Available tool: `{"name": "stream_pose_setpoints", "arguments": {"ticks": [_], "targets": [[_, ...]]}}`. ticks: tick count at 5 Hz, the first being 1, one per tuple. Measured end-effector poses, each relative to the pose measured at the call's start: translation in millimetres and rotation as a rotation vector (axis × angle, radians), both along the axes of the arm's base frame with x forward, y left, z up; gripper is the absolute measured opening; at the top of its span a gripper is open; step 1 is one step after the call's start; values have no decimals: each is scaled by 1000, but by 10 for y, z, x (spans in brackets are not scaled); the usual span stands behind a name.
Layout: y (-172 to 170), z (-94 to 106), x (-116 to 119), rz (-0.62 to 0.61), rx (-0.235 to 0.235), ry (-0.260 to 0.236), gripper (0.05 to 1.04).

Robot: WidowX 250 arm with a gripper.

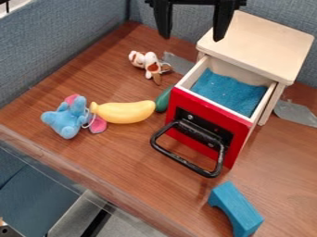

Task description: Closing drawer

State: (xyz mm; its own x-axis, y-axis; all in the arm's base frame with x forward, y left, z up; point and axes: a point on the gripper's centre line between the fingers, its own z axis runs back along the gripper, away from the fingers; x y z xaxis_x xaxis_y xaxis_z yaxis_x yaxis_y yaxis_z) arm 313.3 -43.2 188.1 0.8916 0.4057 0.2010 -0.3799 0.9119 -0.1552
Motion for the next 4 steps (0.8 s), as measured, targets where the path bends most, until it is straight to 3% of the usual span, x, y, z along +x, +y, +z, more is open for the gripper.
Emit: {"name": "stream_pose_setpoints", "arguments": {"ticks": [1,2,3,4], "targets": [[-2,-108,-19,-7,5,30,999],[-87,-189,-124,-79,12,17,999],[-189,-260,-255,-187,33,-1,999],[-240,-373,-375,-326,23,6,999]]}}
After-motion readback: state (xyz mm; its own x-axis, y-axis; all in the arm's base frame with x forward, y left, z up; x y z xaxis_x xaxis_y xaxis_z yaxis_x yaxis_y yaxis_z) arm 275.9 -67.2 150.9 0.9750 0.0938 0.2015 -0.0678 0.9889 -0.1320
